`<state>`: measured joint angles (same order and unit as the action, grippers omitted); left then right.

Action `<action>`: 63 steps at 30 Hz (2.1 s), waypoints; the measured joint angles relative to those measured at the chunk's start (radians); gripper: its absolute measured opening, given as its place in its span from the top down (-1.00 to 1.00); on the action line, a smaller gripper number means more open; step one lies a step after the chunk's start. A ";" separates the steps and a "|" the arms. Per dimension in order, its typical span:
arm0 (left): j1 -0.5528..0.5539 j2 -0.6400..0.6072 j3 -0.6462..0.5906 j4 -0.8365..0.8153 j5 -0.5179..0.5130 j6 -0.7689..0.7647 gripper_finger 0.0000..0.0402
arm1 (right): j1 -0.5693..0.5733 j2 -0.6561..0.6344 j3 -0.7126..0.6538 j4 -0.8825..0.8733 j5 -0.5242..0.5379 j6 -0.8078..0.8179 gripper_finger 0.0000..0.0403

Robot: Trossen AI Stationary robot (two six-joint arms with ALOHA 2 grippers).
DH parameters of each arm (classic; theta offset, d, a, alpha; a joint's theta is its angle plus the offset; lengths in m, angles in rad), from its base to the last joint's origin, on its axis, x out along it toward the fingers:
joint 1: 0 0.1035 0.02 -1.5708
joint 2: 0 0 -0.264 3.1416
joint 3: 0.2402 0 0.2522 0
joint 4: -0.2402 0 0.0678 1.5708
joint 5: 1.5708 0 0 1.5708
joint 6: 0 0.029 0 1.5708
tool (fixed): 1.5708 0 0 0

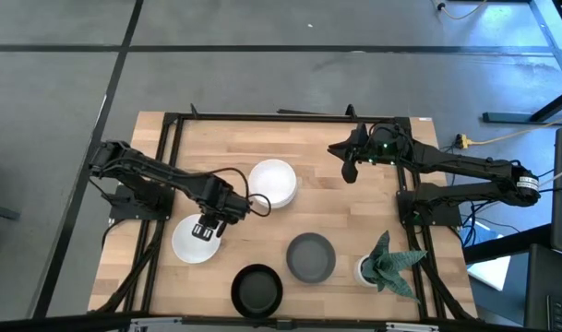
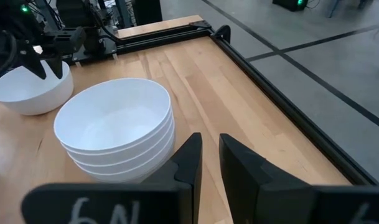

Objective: Nest bowls inside each other
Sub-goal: Stack the white bowl on the white bowl

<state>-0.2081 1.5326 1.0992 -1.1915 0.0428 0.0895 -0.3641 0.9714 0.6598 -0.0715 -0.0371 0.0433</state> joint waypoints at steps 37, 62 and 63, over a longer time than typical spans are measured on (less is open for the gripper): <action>-0.021 0.160 0.000 0.028 0.046 0.045 0.40 | 0.000 0.000 0.000 -0.002 -0.002 -0.001 0.71; 0.085 0.221 0.000 0.020 0.114 0.024 0.98 | 0.000 0.000 0.000 -0.002 -0.019 0.007 0.71; 0.099 0.217 0.000 0.015 0.116 0.025 0.98 | 0.000 0.000 0.000 -0.002 -0.019 0.007 0.71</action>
<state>-0.1087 1.7494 1.0988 -1.1761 0.1590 0.1148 -0.3637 0.9710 0.6598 -0.0734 -0.0562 0.0505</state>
